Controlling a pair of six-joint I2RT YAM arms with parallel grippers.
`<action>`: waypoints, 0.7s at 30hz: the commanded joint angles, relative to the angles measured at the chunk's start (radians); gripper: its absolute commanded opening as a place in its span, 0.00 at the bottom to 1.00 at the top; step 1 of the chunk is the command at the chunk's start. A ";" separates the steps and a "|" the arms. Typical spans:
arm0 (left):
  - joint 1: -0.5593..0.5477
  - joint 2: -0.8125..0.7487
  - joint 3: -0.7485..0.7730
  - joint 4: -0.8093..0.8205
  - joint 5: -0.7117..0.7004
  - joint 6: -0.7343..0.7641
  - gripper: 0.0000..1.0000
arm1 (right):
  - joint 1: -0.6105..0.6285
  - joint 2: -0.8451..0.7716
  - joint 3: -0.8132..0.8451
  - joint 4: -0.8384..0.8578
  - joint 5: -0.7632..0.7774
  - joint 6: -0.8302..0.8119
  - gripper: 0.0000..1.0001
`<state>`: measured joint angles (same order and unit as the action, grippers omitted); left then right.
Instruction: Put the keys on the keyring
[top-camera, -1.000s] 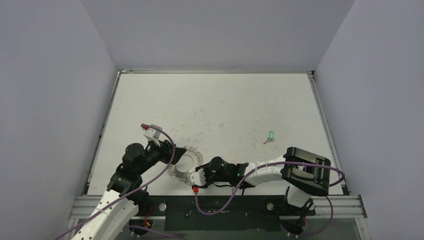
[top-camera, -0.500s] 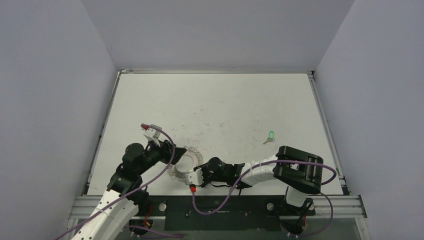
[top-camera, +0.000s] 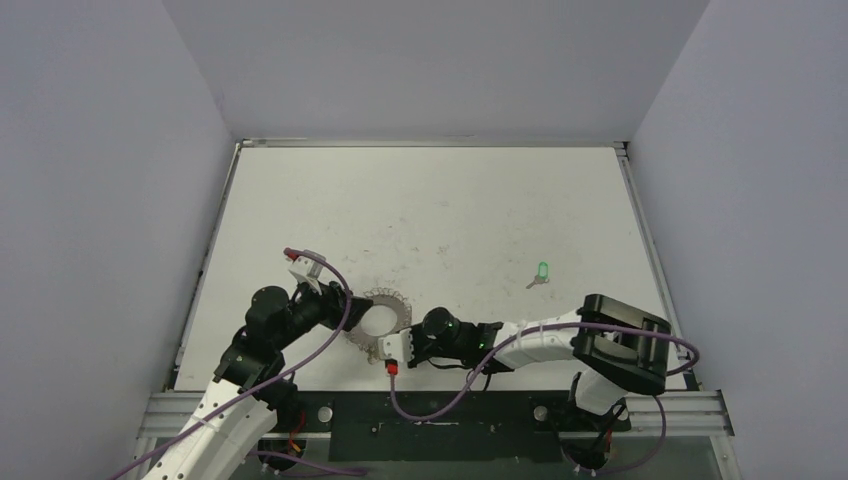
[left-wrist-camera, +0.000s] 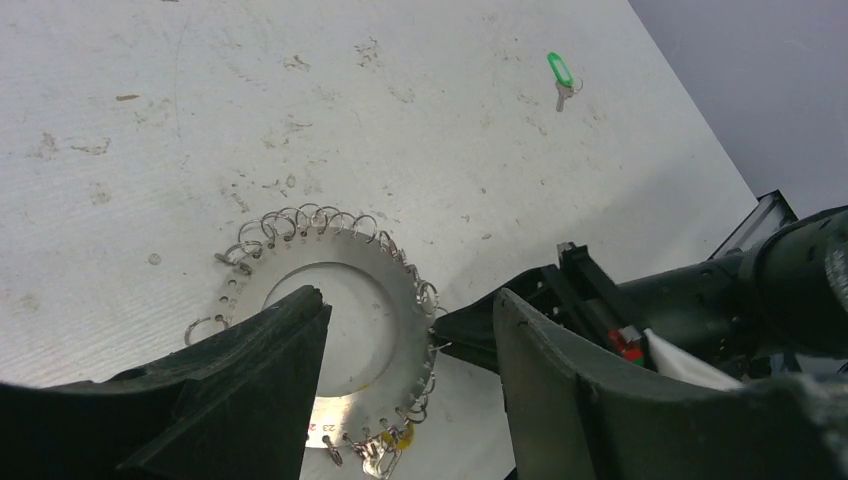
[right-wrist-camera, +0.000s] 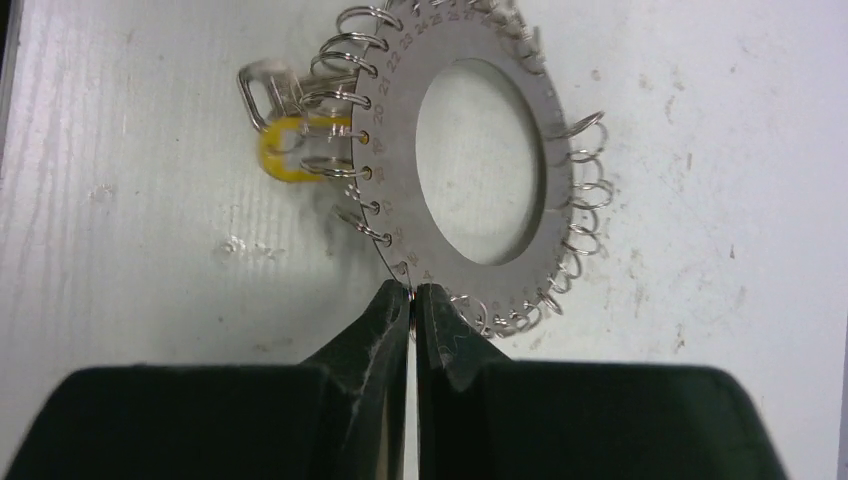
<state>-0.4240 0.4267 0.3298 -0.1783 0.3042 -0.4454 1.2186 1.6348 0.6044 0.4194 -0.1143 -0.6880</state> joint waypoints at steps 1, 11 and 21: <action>-0.001 0.003 0.030 0.054 0.041 0.015 0.58 | -0.067 -0.181 -0.024 0.026 -0.138 0.130 0.00; -0.007 0.091 -0.106 0.330 0.167 -0.038 0.48 | -0.189 -0.429 -0.083 0.126 -0.305 0.492 0.00; -0.177 0.189 -0.165 0.418 0.112 -0.029 0.40 | -0.284 -0.496 -0.123 0.176 -0.275 0.770 0.00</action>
<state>-0.5293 0.6003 0.1726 0.1619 0.4541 -0.4885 0.9764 1.1667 0.4931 0.4580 -0.3763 -0.0765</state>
